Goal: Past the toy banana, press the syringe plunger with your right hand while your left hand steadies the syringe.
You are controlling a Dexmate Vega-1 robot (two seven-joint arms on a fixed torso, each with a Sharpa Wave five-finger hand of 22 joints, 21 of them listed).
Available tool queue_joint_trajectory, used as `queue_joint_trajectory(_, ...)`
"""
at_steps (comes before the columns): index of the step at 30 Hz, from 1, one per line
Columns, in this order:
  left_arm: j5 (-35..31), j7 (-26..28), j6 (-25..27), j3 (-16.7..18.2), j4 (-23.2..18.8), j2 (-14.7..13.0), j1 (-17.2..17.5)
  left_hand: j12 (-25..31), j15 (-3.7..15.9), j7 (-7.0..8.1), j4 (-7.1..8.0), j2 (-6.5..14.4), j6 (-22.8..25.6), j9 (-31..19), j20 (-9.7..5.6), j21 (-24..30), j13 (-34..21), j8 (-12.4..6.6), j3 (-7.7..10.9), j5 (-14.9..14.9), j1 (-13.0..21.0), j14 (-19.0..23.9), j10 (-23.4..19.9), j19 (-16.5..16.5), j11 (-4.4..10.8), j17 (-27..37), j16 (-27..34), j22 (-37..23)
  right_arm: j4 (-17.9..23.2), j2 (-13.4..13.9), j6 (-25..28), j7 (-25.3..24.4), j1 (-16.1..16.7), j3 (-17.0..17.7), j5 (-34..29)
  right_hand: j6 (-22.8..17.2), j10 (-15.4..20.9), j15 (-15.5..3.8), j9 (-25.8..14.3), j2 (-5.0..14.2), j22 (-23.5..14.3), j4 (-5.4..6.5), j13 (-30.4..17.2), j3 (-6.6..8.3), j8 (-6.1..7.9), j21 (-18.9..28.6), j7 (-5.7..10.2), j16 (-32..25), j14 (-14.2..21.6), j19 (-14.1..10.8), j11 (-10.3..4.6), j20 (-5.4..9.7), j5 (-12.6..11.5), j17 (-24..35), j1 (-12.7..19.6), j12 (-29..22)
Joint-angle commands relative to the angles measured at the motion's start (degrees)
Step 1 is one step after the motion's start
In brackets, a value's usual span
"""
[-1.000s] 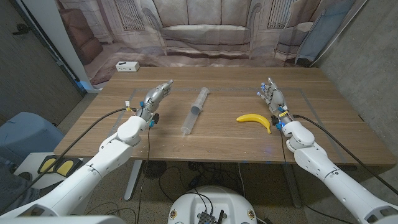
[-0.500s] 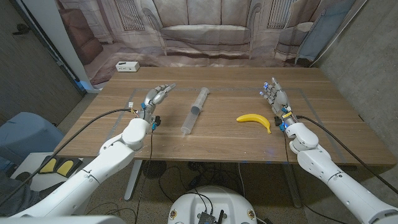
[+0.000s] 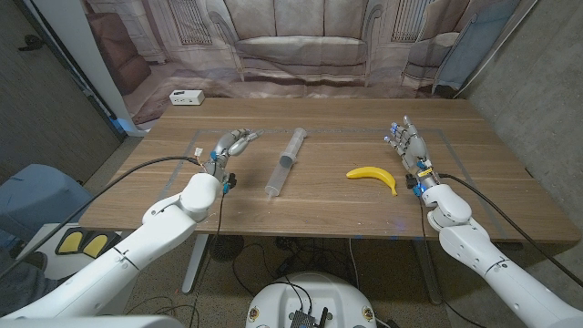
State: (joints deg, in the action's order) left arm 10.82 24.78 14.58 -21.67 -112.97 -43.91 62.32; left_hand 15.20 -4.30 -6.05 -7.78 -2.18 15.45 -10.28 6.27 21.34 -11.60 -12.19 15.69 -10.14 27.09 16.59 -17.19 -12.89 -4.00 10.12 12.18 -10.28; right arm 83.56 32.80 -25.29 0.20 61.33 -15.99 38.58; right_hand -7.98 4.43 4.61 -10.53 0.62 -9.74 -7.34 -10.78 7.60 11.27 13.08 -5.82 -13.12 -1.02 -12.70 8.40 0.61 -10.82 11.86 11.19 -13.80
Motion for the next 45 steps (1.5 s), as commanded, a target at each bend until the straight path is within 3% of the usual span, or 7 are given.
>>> queue_joint_trajectory(1, -4.57, 1.29, 10.49, -2.47, -5.21, -1.46, -1.71, -0.25, -0.19, -0.26, -0.33, -0.11, 0.22, -0.28, 0.04, -0.2, -0.3, 0.03, 0.07, 0.09, 0.91, 0.17, 0.01, -0.19, 0.01, 0.2, 0.1, -0.27, 0.6, 0.1, -0.74, -0.5, 1.09, 0.47, -0.4, -0.63, 0.39, 0.08, -0.13, 0.03, -0.08, -0.02, -0.24, 0.13, 0.15, -0.32, -0.2, 0.07, 0.25, -0.6, 0.09, -0.05, -0.17, 0.13, 0.65, 0.26)
queue_joint_trajectory(16, -10.88, 0.98, 20.59, -8.04, -9.06, -1.31, -4.95, -0.27, 0.24, -0.03, -0.84, 0.35, 0.44, -0.32, 0.07, -0.2, -0.35, 0.21, 0.68, -0.11, 2.32, 1.09, -0.54, -1.2, 0.54, 0.23, 0.13, -0.29, 0.52, 0.32, -0.59, -0.31, 1.41, 0.95, 0.19, -0.74, 0.58, 0.1, -0.13, 0.03, -0.09, -0.02, -0.26, 0.1, 0.14, -0.47, -0.18, 0.13, 0.34, -0.66, 0.06, -0.1, -0.16, 0.14, 0.67, 0.33)
queue_joint_trajectory(25, -15.84, -1.62, 29.19, -12.87, -11.64, -1.9, -9.13, -0.63, 1.48, 0.92, -2.37, 1.91, 0.84, -0.36, -0.66, -0.77, -0.39, 0.26, 3.03, -0.65, 7.6, 1.17, -0.73, -1.54, 2.05, 0.2, -0.35, -0.26, -0.09, 0.25, -0.75, 0.24, 1.39, 1.21, 0.78, -0.82, 0.61, 0.08, -0.13, 0.05, -0.09, 0.0, -0.26, 0.08, 0.14, -0.55, -0.14, 0.17, 0.37, -0.69, -0.03, -0.11, -0.16, 0.15, 0.67, 0.39)
queue_joint_trajectory(34, -21.73, -7.03, 40.34, -19.92, -15.48, -3.48, -15.1, -1.2, 1.38, 0.64, -2.45, 1.42, -0.84, -0.37, 0.39, -1.1, -0.43, 1.02, 3.5, -0.42, 9.59, 0.5, 0.14, -1.75, 1.9, 0.15, -0.83, -0.27, -1.13, 0.0, -1.65, 1.01, 1.21, 1.23, 0.82, -0.73, 0.67, 0.09, -0.13, 0.03, -0.09, -0.03, -0.27, 0.07, 0.07, -0.62, -0.14, 0.18, 0.51, -0.78, -0.05, -0.13, -0.16, 0.14, 0.72, 0.46)
queue_joint_trajectory(41, -23.72, -7.38, 44.42, -22.23, -16.53, -2.98, -16.32, -1.17, 1.17, 0.66, -2.19, 0.85, -0.26, -0.38, 0.91, -0.96, -0.47, 0.82, 3.33, -0.17, 9.84, 0.61, -0.16, -2.66, 1.38, 0.15, -0.85, -0.31, -0.82, 0.05, -1.7, 0.88, 1.88, 1.53, 1.2, -0.73, 0.73, 0.12, -0.13, 0.04, -0.1, -0.02, -0.28, 0.05, 0.05, -0.68, -0.11, 0.22, 0.55, -0.84, -0.1, -0.17, -0.15, 0.15, 0.72, 0.51)
queue_joint_trajectory(45, -24.64, -6.65, 46.18, -23.02, -16.97, -2.35, -16.49, -1.19, 0.86, 0.63, -1.97, 0.47, 0.02, -0.4, 1.55, -0.3, -0.52, 0.79, 3.29, -0.04, 10.33, 2.06, -0.44, -4.86, 1.5, 0.16, -0.42, -0.44, -0.65, 0.18, -1.97, 0.93, 2.32, 1.72, 1.27, -0.72, 0.78, 0.14, -0.13, 0.03, -0.1, -0.03, -0.28, 0.04, 0.03, -0.72, -0.09, 0.23, 0.58, -0.85, -0.13, -0.18, -0.15, 0.15, 0.74, 0.53)
